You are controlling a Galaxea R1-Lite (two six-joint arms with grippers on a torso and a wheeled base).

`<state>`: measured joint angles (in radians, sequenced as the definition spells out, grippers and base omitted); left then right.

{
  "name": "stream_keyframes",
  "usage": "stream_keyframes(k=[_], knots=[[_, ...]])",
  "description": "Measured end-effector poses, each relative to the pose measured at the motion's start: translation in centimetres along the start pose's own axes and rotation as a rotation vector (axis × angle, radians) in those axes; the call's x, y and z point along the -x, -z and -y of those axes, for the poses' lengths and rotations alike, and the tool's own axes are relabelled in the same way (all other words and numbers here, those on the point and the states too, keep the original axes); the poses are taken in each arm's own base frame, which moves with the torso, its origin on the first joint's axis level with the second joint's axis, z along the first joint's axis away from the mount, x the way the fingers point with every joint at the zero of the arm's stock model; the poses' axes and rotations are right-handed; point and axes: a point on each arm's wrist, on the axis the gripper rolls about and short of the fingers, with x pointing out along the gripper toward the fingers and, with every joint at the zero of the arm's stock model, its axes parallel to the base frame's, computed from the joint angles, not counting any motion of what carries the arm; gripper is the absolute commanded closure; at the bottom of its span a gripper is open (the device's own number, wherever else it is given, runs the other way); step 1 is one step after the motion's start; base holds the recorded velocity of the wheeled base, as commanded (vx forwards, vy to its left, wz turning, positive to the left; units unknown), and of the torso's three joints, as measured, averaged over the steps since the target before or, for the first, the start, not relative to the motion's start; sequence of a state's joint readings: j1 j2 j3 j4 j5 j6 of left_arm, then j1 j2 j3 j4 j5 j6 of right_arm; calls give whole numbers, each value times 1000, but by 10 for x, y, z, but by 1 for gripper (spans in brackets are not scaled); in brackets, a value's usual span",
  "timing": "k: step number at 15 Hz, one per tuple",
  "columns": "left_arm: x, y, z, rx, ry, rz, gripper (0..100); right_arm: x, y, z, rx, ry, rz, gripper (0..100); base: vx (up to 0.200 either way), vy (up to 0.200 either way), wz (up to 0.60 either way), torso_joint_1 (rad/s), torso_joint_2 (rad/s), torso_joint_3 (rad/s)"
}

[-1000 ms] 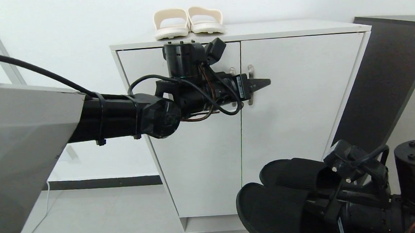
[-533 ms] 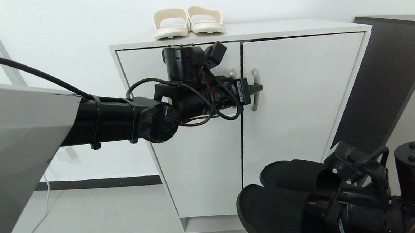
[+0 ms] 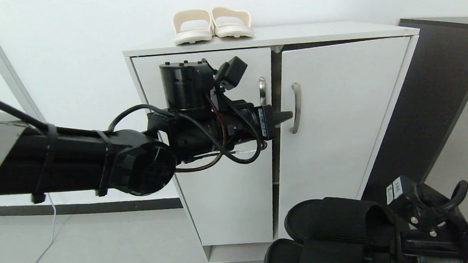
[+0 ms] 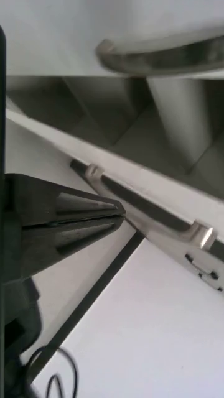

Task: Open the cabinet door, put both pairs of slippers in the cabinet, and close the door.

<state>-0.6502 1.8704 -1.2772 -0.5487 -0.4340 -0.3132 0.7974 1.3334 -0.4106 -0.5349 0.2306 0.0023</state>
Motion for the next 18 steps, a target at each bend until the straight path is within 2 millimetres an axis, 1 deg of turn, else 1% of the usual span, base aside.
stream_keyframes(k=[2,4,6,8,11,15,18], knots=[[13,-1,11,-5,13,5,100,2,0,-1,4,0,6,100,0,0,0,0,0,0],[24,-7,17,-14,15,26,100,3,0,-1,4,0,8,100,0,0,0,0,0,0],[29,-14,10,-14,-7,44,100,3,0,-1,6,1,9,100,0,0,0,0,0,0],[28,-18,-1,-15,-33,60,100,4,1,-1,16,2,8,100,0,0,0,0,0,0],[17,-26,-15,-16,-48,86,100,4,1,-1,20,2,7,100,0,0,0,0,0,0],[-10,-35,-29,-30,-38,122,100,3,2,-1,23,1,2,100,0,0,0,0,0,0],[-26,-32,-36,-29,-32,123,100,3,4,-1,35,-2,-5,100,0,0,0,0,0,0]])
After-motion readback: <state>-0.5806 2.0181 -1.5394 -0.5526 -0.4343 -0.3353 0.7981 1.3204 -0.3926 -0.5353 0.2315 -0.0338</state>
